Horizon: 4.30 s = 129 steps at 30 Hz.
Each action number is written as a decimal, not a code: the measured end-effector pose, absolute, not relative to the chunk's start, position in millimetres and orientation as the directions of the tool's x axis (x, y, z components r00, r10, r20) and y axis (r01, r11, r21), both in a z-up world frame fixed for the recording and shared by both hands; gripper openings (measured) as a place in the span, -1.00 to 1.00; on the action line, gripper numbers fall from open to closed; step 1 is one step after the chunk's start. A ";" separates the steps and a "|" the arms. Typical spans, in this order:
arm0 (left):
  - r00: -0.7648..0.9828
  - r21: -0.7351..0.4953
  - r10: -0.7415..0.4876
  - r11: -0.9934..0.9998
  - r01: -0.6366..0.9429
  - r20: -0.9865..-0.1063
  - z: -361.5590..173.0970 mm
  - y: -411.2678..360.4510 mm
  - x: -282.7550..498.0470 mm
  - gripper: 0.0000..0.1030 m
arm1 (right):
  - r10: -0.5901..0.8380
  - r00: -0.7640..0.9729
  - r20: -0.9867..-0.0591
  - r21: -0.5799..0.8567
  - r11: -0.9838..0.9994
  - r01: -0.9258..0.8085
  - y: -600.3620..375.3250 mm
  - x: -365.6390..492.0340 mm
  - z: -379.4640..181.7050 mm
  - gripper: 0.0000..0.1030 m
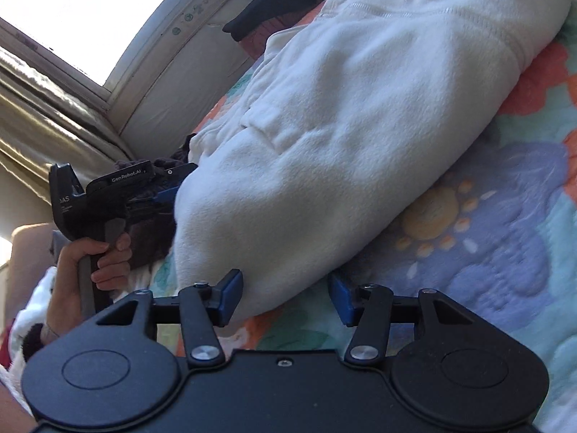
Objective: Fold clothes
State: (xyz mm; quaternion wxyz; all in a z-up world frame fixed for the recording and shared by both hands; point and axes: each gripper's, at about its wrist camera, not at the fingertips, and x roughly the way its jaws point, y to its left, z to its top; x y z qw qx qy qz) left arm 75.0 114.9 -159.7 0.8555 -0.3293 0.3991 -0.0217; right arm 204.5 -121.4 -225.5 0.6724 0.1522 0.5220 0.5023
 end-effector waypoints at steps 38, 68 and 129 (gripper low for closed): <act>0.671 -0.452 -0.313 0.891 -0.036 -0.672 -79.2 2.6 9.2 -0.54 | 0.823 0.239 -0.515 0.621 0.550 -0.558 -200.9 117.4 -137.8 -0.57; 0.655 -0.148 -0.294 0.952 0.269 -0.696 -27.8 -112.1 176.2 -0.48 | 0.800 0.357 -0.482 0.674 0.599 -0.432 -246.0 261.6 -86.2 -0.48; 0.693 -0.034 -0.236 0.956 0.292 -0.681 -86.3 -84.7 210.7 0.68 | 0.783 0.469 -0.408 0.678 0.604 -0.419 -293.0 313.9 -179.6 0.38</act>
